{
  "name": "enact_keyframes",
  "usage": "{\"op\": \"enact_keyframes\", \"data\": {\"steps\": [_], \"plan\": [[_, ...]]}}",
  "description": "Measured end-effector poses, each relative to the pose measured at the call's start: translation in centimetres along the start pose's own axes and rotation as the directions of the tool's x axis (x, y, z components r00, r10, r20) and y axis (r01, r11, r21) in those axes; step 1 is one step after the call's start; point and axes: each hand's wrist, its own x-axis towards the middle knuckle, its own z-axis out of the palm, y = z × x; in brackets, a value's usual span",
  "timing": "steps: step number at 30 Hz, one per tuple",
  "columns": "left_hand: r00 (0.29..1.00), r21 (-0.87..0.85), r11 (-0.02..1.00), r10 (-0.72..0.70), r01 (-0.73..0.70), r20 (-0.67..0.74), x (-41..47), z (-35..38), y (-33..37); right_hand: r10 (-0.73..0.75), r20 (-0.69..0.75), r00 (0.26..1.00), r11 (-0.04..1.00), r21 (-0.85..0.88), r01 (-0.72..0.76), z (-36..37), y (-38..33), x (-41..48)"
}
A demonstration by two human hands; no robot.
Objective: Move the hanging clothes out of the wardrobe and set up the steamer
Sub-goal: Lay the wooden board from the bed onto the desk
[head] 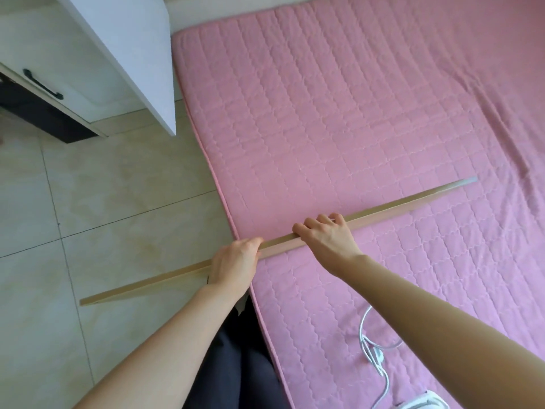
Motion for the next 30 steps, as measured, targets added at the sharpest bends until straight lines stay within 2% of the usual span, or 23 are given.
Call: {"op": "enact_keyframes", "data": {"steps": [6, 13, 17, 19, 30], "plan": [[0.989, 0.118, 0.986, 0.129, -0.119, -0.077, -4.1, -3.0, -0.2, -0.051, -0.012, 0.999, 0.998, 0.022, 0.051, -3.7, -1.2, -2.1], [0.915, 0.173, 0.973, 0.206, -0.153, -0.346, -10.1, -9.5, -1.6, -0.119, -0.115, 0.986, 0.989, 0.080, 0.128, -10.0, -5.0, -4.1], [0.879, 0.189, 0.980, 0.138, -0.057, -0.456, -13.6, -13.1, -2.4, -0.141, -0.209, 0.968, 0.978, 0.121, 0.169, -13.5, -7.9, -4.5], [0.861, 0.163, 0.987, 0.076, 0.009, -0.503, -15.3, -14.7, -2.7, -0.156, -0.210, 0.965, 0.973, 0.135, 0.187, -15.1, -9.5, -4.5], [0.791, 0.047, 0.995, -0.039, 0.085, -0.611, -23.6, -19.9, -8.7, -0.209, -0.308, 0.928, 0.942, 0.190, 0.275, -21.2, -19.4, -4.6]]}}
